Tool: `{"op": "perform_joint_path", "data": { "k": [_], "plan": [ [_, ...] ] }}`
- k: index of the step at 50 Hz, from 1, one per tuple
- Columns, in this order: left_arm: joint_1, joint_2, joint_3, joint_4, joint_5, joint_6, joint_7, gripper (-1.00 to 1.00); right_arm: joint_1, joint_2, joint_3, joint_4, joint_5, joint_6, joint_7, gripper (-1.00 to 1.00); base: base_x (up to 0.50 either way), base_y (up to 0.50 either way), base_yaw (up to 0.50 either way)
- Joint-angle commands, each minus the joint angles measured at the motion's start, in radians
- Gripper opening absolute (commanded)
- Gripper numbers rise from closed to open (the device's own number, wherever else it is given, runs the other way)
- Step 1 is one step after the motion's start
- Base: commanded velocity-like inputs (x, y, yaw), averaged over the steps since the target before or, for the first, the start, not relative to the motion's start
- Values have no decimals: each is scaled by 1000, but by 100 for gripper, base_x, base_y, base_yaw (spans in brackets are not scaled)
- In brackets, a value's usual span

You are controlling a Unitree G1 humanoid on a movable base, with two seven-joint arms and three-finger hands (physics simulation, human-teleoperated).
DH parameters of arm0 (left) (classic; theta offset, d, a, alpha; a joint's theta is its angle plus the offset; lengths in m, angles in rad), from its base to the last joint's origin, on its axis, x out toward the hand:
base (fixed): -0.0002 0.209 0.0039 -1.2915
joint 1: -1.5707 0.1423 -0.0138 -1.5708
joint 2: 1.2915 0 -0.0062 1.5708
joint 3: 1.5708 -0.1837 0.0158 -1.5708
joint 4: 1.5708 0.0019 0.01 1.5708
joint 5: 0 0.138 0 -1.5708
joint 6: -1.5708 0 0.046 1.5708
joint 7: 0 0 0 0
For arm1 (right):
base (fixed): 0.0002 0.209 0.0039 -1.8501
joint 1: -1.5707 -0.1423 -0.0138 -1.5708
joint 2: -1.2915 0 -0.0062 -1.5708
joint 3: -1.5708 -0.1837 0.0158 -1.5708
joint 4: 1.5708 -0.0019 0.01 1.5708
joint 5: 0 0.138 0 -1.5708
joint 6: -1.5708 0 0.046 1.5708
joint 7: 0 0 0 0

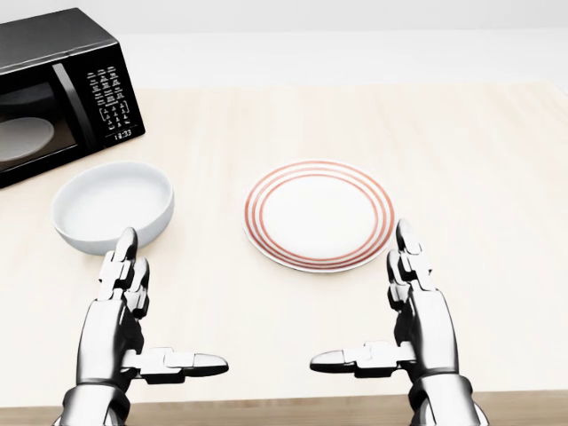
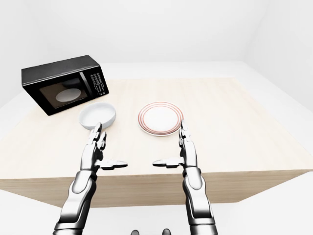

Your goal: Pick up the white bowl and put it on the plate.

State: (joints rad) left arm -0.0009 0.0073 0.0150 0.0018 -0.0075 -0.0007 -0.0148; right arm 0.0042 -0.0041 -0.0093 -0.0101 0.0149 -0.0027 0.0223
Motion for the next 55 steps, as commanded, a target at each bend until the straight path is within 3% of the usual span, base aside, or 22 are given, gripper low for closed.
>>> {"op": "perform_joint_path", "data": {
  "k": [1,18,28,42,55],
  "plan": [
    [-1,12,23,3,-11,-1,-23,100,12,-8,-9,-37,23,4,40,100,0,0,0],
    [-1,12,23,3,-11,-1,-23,100,13,-5,8,-9,-24,-16,35,100,0,6,0],
    [-1,12,23,3,-11,-1,-23,100,10,-4,9,-18,-26,-4,37,100,1,44,0],
    [-1,12,23,3,-11,-1,-23,100,14,-2,14,0,-25,-26,42,100,1,44,0],
    [-1,12,23,3,-11,-1,-23,100,17,1,22,-13,-28,-17,42,100,1,44,0]
  ]
}}
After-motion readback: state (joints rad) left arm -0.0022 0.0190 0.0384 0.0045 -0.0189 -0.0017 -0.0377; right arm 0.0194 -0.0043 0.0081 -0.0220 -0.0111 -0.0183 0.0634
